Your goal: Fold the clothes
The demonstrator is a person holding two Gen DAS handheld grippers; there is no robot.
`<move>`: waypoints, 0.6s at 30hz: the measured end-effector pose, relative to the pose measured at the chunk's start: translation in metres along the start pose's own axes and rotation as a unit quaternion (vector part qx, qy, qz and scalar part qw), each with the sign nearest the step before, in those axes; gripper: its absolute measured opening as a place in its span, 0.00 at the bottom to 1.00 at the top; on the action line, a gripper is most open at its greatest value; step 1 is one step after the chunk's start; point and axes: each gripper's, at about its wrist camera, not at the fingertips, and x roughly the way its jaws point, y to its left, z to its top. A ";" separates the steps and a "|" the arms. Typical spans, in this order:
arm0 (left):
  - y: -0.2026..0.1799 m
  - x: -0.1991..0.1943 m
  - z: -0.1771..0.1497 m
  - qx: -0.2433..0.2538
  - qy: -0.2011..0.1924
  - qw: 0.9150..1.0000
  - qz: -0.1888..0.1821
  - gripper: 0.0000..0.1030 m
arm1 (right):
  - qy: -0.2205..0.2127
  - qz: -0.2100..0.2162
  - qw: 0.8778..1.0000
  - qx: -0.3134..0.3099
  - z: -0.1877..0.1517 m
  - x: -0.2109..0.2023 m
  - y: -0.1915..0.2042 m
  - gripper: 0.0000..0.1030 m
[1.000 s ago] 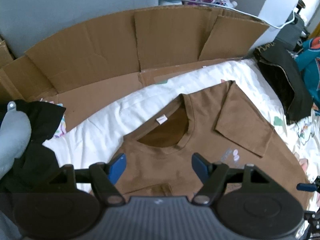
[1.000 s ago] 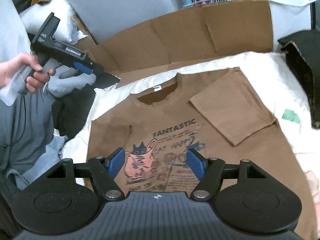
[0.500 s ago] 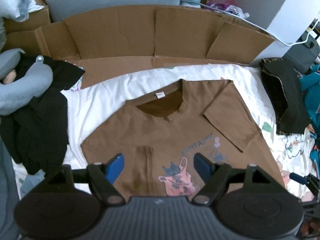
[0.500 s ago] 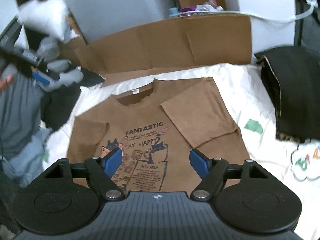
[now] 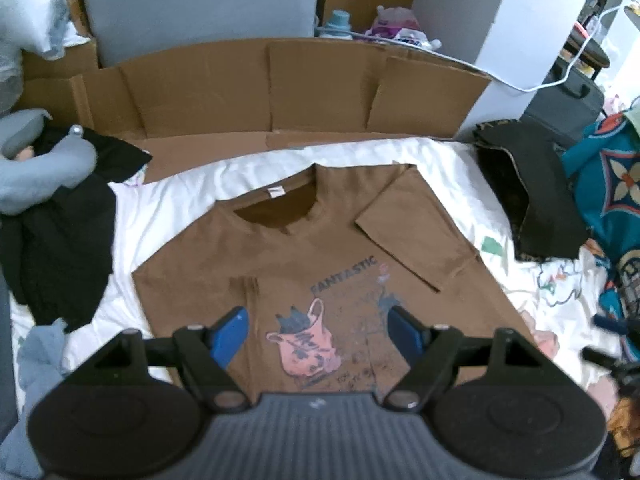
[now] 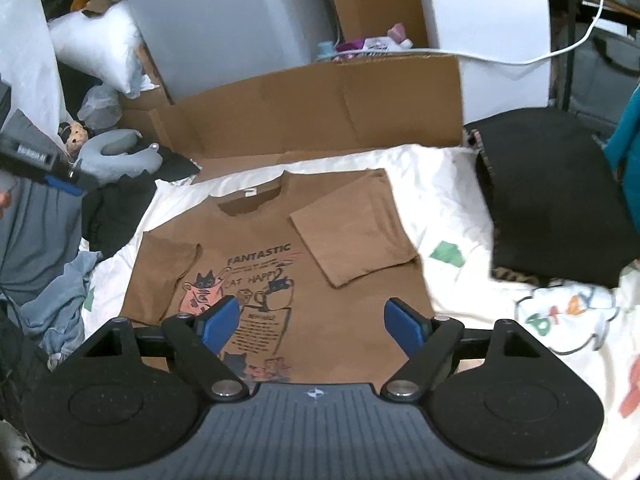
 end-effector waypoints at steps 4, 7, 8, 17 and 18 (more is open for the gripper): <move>-0.005 -0.003 -0.031 -0.012 0.004 1.000 0.002 0.77 | -0.002 -0.006 1.000 -0.012 -0.001 -0.031 -0.011 0.82; -0.005 0.000 -0.057 -0.034 0.018 0.999 -0.001 0.77 | -0.006 -0.016 0.999 -0.028 -0.004 -0.054 -0.017 0.82; -0.005 0.001 -0.066 -0.047 0.022 0.999 -0.005 0.77 | -0.007 -0.018 0.999 -0.032 -0.007 -0.060 -0.020 0.82; -0.012 0.020 -0.141 -0.070 0.066 0.995 -0.026 0.76 | 0.008 -0.025 1.000 -0.015 -0.047 -0.074 -0.048 0.82; -0.013 0.021 -0.149 -0.069 0.070 0.995 -0.027 0.76 | 0.012 -0.025 1.000 -0.013 -0.052 -0.074 -0.051 0.82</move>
